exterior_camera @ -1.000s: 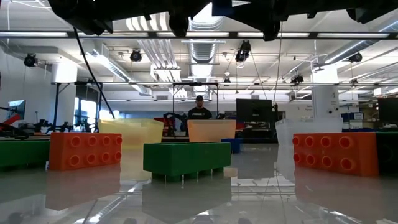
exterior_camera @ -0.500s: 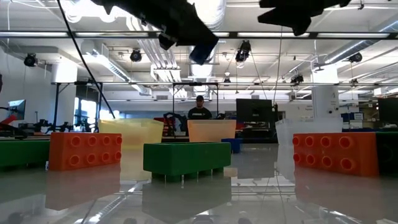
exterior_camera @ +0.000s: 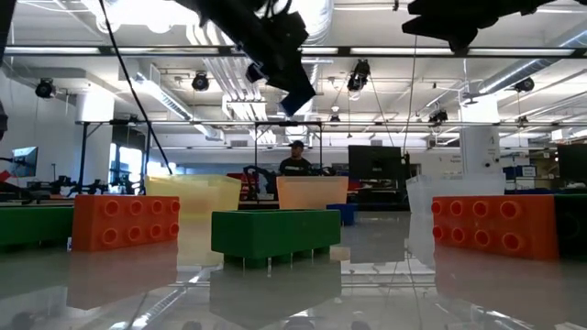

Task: Sort & place blocks by color
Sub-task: Put the blue game piece into the orange bin, then put the green game piece into the transparent bin

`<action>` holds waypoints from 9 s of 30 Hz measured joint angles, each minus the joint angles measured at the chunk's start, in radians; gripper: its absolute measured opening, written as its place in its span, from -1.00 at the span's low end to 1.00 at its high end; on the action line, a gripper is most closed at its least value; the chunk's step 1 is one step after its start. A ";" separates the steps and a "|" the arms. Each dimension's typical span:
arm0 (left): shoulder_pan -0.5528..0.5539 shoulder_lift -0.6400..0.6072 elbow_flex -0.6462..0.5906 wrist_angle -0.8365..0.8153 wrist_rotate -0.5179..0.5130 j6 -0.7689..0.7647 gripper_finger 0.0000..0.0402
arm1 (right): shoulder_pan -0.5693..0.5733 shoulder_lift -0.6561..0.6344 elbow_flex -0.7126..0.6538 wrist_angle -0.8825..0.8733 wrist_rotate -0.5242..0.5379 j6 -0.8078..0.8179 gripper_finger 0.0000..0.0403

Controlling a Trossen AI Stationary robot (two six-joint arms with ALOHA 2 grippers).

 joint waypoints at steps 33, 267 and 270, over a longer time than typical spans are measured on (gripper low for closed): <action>0.232 0.424 0.258 -0.070 0.024 -0.133 -0.55 | 0.000 -0.029 -0.014 -0.006 0.000 -0.058 0.09; -0.412 -0.444 -0.634 0.509 0.028 -0.096 -0.06 | -0.254 0.706 0.642 -0.875 -0.341 -0.161 -0.33; -0.412 -0.444 -0.634 0.516 0.028 -0.096 -0.06 | -0.335 0.610 0.577 -0.877 -0.339 -0.161 -0.33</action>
